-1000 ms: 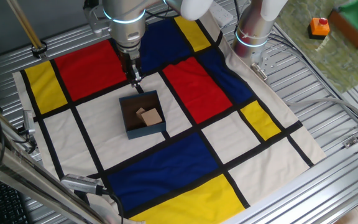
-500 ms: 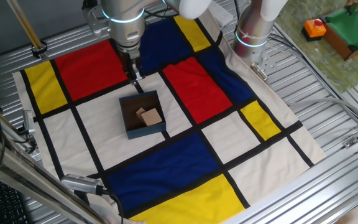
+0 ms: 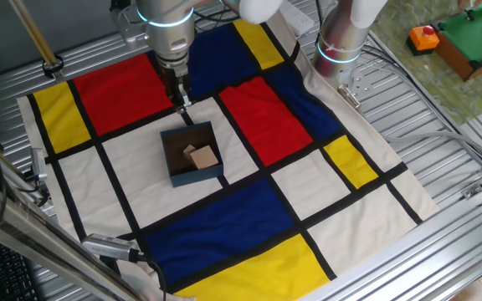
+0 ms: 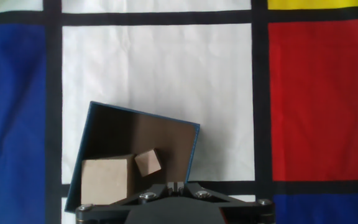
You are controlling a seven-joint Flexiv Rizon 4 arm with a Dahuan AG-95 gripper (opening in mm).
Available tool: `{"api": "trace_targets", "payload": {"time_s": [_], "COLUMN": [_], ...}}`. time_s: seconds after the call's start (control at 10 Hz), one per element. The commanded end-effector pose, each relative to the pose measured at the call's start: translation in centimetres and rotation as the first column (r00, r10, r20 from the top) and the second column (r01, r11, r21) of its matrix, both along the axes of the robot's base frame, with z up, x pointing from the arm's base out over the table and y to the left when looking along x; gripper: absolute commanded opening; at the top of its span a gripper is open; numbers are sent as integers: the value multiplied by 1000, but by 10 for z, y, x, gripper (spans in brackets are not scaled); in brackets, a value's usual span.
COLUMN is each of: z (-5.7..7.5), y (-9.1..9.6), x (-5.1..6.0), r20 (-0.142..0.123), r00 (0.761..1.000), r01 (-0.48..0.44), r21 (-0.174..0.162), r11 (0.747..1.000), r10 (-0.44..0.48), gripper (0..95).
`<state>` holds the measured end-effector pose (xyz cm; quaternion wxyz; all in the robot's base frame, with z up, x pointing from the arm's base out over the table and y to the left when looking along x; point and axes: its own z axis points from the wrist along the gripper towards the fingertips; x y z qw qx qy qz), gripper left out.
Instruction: Take everything out of the gift box
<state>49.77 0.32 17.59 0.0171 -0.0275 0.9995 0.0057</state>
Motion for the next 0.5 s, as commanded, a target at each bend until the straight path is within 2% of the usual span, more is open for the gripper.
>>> {"api": "trace_targets", "payload": {"time_s": [0.1,0.3,0.5], "z": [-1,-1,-3], "y": [0,1,5], "x": [1,1,2], "r20": [-4,-8,-8], "r00": [1000,999,1000], "r01": [-21,-46,-2], "r21": [-27,-21,-6], "r11": [999,999,1000], "r10": [21,46,2], "gripper": [0,0,0]}}
